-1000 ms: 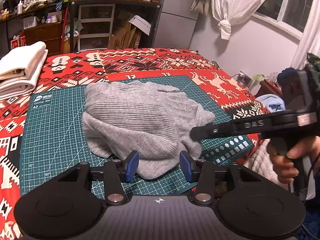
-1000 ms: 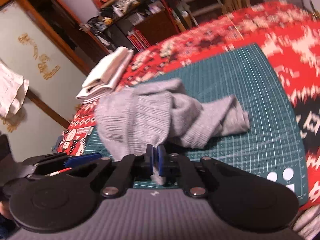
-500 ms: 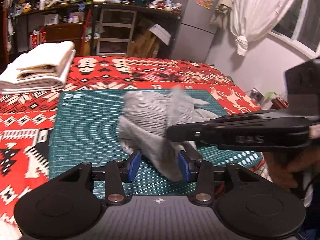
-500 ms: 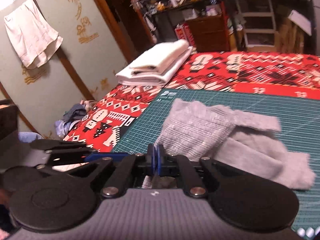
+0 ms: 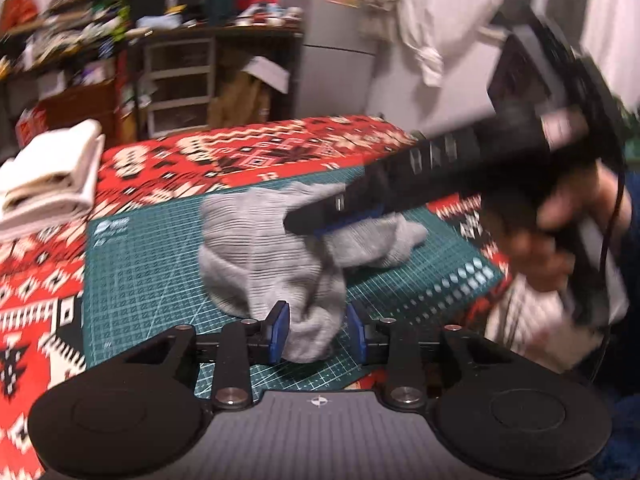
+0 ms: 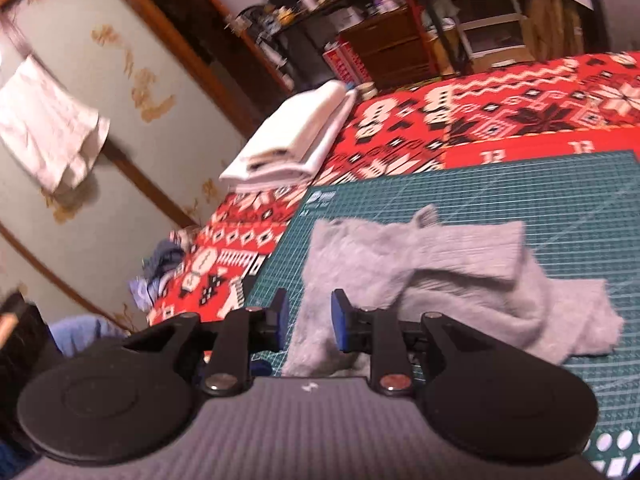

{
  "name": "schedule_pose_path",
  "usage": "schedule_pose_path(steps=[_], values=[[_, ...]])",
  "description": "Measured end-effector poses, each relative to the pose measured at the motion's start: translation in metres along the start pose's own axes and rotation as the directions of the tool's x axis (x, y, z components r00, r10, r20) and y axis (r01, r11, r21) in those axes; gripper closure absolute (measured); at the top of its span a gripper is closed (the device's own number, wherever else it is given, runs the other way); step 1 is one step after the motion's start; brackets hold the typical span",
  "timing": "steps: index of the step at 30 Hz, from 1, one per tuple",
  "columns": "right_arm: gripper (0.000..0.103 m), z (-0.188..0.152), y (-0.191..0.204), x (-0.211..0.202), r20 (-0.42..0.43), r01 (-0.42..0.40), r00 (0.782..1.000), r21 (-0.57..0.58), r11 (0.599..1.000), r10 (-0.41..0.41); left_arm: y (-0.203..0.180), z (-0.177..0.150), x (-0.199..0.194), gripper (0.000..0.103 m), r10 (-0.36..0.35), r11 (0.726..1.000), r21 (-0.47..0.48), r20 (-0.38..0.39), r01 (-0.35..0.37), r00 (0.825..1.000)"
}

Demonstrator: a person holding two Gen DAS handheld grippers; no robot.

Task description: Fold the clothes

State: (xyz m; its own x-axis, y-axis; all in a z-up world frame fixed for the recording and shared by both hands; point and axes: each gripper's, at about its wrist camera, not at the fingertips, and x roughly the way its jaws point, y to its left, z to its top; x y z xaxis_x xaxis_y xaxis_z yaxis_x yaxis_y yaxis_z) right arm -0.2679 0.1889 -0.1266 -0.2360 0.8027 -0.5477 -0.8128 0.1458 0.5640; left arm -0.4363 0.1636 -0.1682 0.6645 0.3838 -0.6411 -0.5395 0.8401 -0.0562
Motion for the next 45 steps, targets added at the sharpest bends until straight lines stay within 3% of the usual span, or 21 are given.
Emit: schedule_pose_path(steps=[5,10,13,18,20,24,29,34,40,45], values=[[0.075,-0.004,-0.015,-0.027,0.034,0.036,0.999,0.018,0.999,-0.037,-0.01,-0.005,0.018,0.072,0.119,0.98,0.16,-0.018,-0.115,0.993],[0.075,-0.011,-0.029,-0.044,0.041,0.093,0.995,0.019,0.995,-0.094,-0.01,-0.008,0.033,0.072,0.114,0.978,0.183,-0.046,-0.104,0.992],[0.075,-0.017,-0.037,-0.052,0.045,0.126,0.991,0.03,0.992,-0.127,-0.015,-0.009,0.041,0.089,0.134,0.974,0.194,-0.067,-0.119,0.989],[0.075,-0.023,-0.044,-0.061,0.053,0.165,0.985,0.025,0.986,-0.167,-0.009,-0.01,0.039,0.096,0.175,0.973,0.162,-0.054,-0.165,0.983],[0.075,-0.023,-0.043,-0.064,0.057,0.194,0.979,-0.008,0.981,-0.194,-0.004,-0.009,0.03,0.096,0.225,0.963,0.153,-0.015,-0.221,0.974],[0.076,-0.021,-0.033,-0.063,0.056,0.266,0.964,-0.124,0.956,-0.261,0.02,-0.002,0.004,0.096,0.342,0.936,0.076,0.045,-0.345,0.939],[0.076,-0.028,-0.02,-0.055,0.033,0.298,0.953,-0.267,0.916,-0.301,0.048,0.008,-0.012,0.096,0.409,0.912,0.007,0.068,-0.41,0.91],[0.076,-0.043,-0.007,-0.044,0.0,0.273,0.956,-0.363,0.891,-0.293,0.062,0.014,-0.021,0.096,0.412,0.911,-0.047,0.073,-0.41,0.908],[0.076,-0.055,0.017,-0.026,-0.04,0.202,0.968,-0.462,0.864,-0.248,0.064,0.014,-0.023,0.096,0.41,0.912,-0.043,0.074,-0.408,0.909],[0.076,-0.065,0.035,-0.014,-0.084,0.148,0.969,-0.561,0.815,-0.234,0.066,0.014,-0.025,0.096,0.409,0.913,-0.055,0.072,-0.405,0.91]])
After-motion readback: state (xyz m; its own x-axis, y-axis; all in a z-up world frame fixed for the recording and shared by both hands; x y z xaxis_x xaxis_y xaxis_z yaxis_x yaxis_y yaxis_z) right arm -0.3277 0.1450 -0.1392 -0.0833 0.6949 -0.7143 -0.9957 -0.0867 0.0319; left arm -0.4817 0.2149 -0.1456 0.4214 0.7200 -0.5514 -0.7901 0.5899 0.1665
